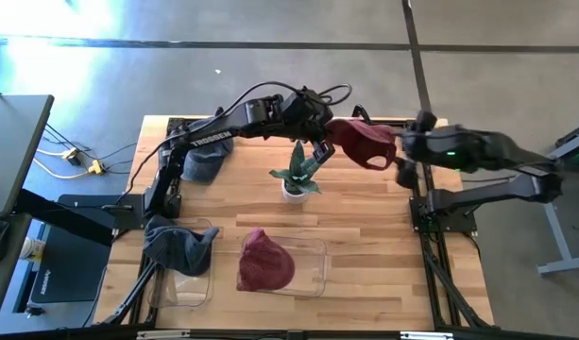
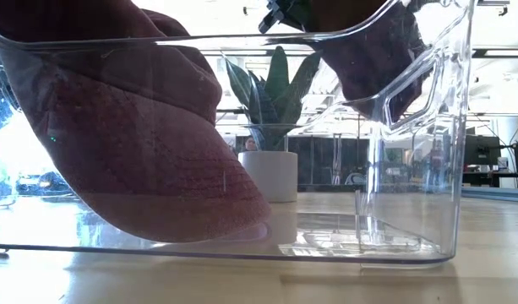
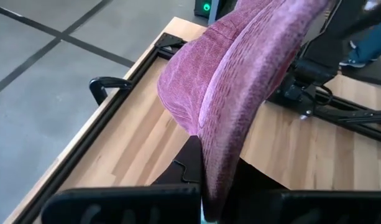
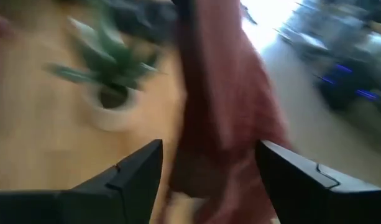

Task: Pick & Place hat
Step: Put the red cap into the right transparent bin

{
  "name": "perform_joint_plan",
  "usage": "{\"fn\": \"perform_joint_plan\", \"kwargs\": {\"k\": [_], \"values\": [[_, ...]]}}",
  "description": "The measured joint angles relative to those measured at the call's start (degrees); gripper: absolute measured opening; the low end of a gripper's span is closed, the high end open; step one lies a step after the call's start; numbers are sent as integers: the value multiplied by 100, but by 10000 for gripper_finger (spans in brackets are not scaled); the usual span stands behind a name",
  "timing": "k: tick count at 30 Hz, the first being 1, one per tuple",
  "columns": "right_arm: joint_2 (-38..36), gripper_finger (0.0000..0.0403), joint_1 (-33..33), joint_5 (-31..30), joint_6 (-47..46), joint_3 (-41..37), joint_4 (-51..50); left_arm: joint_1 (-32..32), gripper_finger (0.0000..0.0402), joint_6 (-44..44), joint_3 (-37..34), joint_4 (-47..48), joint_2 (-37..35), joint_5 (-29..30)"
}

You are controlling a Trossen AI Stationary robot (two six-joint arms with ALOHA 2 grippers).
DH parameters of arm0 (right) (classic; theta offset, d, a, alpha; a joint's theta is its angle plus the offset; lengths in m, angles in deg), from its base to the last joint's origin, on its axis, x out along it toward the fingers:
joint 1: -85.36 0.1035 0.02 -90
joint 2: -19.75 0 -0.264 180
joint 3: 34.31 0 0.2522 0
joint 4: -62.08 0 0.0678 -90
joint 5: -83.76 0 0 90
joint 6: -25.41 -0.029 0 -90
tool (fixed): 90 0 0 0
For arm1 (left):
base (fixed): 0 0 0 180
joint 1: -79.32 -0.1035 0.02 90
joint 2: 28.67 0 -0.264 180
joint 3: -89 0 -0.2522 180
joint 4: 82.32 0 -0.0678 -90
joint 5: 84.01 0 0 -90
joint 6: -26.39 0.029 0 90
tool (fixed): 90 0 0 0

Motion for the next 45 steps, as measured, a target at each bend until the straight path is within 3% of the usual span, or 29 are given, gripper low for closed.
{"fn": "perform_joint_plan", "kwargs": {"k": [8,13,15,17,20,25,31,35,41,45], "values": [[869,234,0,-2471,-2,-4,174,4,0,-26,9,-3,0,-30],[1053,125,4,-4409,-462,-7,313,35,0,-350,13,-135,0,-219],[1061,69,2,-4751,-874,-9,314,79,0,-486,13,-250,0,-276],[1035,24,-2,-4583,-1131,-5,302,119,0,-566,13,-315,0,-288],[1024,12,-5,-3939,-1182,-4,245,146,0,-703,13,-326,0,-260],[906,102,-2,-2966,-1582,53,149,152,0,-960,13,-310,0,-123],[610,231,-169,-362,-1705,621,-395,104,0,-1452,13,-255,0,-163],[444,264,-188,744,-1198,946,-759,-19,0,-1761,13,-188,2,-888],[392,264,-188,1383,-1591,1579,-815,-157,0,-2563,13,-55,122,-2537],[389,265,-188,1445,-1668,1823,-844,-225,0,-2878,13,-158,543,-3682]]}}
